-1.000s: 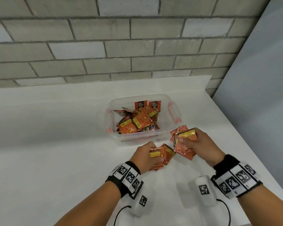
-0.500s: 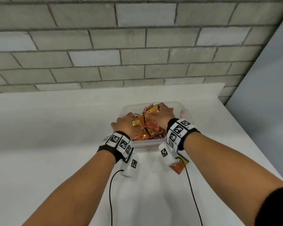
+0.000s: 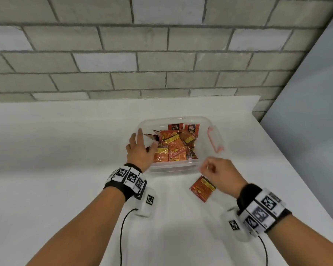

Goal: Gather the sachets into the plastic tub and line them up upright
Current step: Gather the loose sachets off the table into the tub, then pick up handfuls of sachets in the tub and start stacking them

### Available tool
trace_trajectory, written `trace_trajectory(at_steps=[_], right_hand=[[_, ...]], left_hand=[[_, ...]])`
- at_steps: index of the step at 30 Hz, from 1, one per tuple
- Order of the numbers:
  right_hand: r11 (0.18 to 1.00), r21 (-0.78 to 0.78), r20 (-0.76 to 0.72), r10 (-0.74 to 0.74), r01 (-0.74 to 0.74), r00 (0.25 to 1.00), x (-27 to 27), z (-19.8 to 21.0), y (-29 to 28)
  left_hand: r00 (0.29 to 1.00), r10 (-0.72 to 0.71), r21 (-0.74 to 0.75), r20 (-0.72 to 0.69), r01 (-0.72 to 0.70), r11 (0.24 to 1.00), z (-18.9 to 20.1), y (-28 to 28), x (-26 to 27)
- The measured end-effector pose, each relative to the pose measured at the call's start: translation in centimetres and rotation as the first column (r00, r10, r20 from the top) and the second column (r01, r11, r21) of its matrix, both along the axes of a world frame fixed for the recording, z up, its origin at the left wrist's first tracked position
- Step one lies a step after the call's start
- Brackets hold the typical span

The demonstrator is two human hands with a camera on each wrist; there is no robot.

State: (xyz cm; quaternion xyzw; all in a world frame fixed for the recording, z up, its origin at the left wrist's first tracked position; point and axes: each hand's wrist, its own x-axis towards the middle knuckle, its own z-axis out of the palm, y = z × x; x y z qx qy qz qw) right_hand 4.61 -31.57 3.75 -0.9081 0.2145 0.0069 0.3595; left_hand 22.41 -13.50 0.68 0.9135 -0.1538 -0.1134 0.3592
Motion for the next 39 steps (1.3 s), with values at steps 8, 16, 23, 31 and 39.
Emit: trace_trajectory(at_steps=[8,16,23,31,39], right_hand=[[0.982,-0.188,-0.382,-0.101,0.03,0.918,-0.1,-5.8,-1.8],[0.994,-0.107,-0.403,-0.04,-0.004,0.914,-0.9,-5.7,-1.2],[0.966,0.237,0.003,0.108,-0.105,0.994,-2.8,3.8,2.0],[0.971,0.237,0.074,-0.001,-0.017,0.997,5.0,4.5,4.2],[0.987,0.087,-0.053,0.136,-0.132,0.989,5.5,4.2,5.6]], left_hand=[[0.955,0.099,-0.215,-0.279,-0.163,0.963,0.2,0.8,0.7],[0.956,0.053,-0.238,-0.289,-0.126,0.963,0.1,1.9,-0.7],[0.964,0.045,-0.24,-0.262,-0.11,0.964,-1.0,3.6,-3.9],[0.979,-0.016,-0.243,-0.204,-0.035,0.969,-1.7,4.3,-10.0],[0.978,-0.078,-0.282,-0.194,0.021,0.959,-1.8,5.0,-12.2]])
